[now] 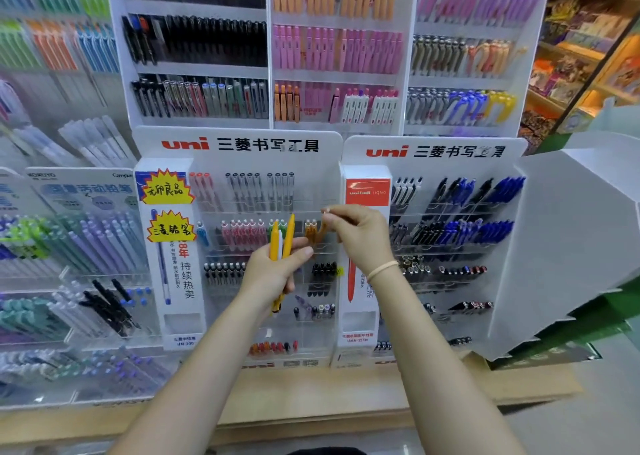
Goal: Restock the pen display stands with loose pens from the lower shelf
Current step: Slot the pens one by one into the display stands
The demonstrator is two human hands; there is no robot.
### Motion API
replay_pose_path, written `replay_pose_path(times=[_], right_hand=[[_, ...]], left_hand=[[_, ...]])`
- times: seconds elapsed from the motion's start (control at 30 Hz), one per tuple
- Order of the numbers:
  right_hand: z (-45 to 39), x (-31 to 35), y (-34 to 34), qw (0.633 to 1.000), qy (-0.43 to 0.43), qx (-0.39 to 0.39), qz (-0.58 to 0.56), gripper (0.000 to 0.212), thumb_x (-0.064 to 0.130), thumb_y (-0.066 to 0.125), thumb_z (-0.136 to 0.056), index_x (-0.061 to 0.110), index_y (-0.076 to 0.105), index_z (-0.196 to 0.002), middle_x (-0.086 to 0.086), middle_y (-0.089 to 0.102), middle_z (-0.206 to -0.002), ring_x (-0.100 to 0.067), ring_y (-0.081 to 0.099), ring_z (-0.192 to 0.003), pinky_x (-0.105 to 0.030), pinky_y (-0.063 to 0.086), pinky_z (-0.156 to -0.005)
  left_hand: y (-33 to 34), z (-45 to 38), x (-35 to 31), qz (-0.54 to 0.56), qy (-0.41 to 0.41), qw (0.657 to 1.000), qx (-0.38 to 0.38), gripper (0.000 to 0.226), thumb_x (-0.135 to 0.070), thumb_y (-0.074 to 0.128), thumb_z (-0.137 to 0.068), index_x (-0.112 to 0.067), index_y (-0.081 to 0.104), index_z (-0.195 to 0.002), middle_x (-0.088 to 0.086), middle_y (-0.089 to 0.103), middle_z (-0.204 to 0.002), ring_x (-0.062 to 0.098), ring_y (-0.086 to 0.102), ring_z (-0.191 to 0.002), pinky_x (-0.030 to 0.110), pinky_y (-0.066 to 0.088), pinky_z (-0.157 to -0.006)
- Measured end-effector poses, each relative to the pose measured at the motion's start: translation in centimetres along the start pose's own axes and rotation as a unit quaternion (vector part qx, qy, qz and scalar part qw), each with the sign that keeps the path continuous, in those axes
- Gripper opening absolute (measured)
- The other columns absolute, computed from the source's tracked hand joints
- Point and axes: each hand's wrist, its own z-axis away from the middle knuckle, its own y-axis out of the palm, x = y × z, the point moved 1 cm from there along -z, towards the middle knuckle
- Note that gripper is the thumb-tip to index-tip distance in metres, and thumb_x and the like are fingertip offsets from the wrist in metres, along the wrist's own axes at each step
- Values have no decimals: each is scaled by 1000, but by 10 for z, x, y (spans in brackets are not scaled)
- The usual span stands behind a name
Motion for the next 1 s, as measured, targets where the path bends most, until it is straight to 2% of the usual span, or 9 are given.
replay_pose_path(times=[0.13,0.27,0.4,0.5,0.57,0.7,0.77,0.87,1.0], right_hand=[[-1,-12,14,999,28,6,39,15,16,74,-87,11,79,-100,9,67,-73,0,57,-61,-32,53,-73],[1,-10,14,993,22,16,115,19,21,71,-90,11,77,-105,-6,74,-76,-7,57,-62,-33,55,-80],[8,-2,8,990,38,42,126,29,31,68,-93,13,73,-116,11,61,-65,-5,58,-60,-29,53,-73],[24,16,2,997,56,45,28,23,31,64,-95,14,73,-109,16,60,-58,-1,57,-55,-17,46,-57],[35,24,3,986,109,108,-66,19,25,63,-96,9,73,-99,9,63,-59,1,57,-48,-13,40,-46],[47,18,6,974,132,168,-77,14,18,68,-93,5,75,-93,3,71,-73,-4,68,-66,-11,45,-53],[50,13,6,966,147,190,-92,14,15,67,-93,2,73,-91,2,70,-72,0,65,-61,-10,44,-54],[53,3,10,959,152,224,-87,17,21,70,-91,5,75,-88,7,70,-75,-2,63,-69,-19,48,-68],[62,-5,14,935,165,293,-110,24,22,72,-90,-2,72,-90,-8,62,-75,-14,52,-67,-24,46,-65]], left_hand=[[-7,1,6,10,-8,1000,10,16,-19,71,-93,-17,73,-108,0,73,-76,12,46,-43,22,43,-47],[-10,3,9,33,-18,998,57,15,-17,64,-98,-14,72,-110,3,66,-77,13,49,-48,23,44,-49],[-13,8,8,66,-35,988,136,24,-18,56,-102,-10,66,-122,5,67,-82,14,56,-56,24,47,-54],[-15,15,6,94,-63,976,185,33,-23,58,-97,-11,62,-128,11,73,-90,18,66,-64,28,56,-62],[-16,20,6,103,-84,967,219,38,-27,60,-92,-14,62,-127,15,75,-97,23,71,-71,30,60,-68],[-18,31,7,143,-138,944,264,40,-23,56,-93,-7,59,-129,20,73,-107,25,74,-78,31,61,-69],[-20,35,9,180,-167,932,268,42,-21,54,-94,-4,57,-132,21,73,-108,26,74,-80,32,61,-69],[-22,41,13,200,-197,923,262,37,-19,54,-93,-1,61,-124,21,73,-101,26,74,-79,33,61,-68],[-14,48,20,182,-204,925,263,27,-16,56,-92,0,64,-112,20,73,-95,27,74,-79,34,61,-69]])
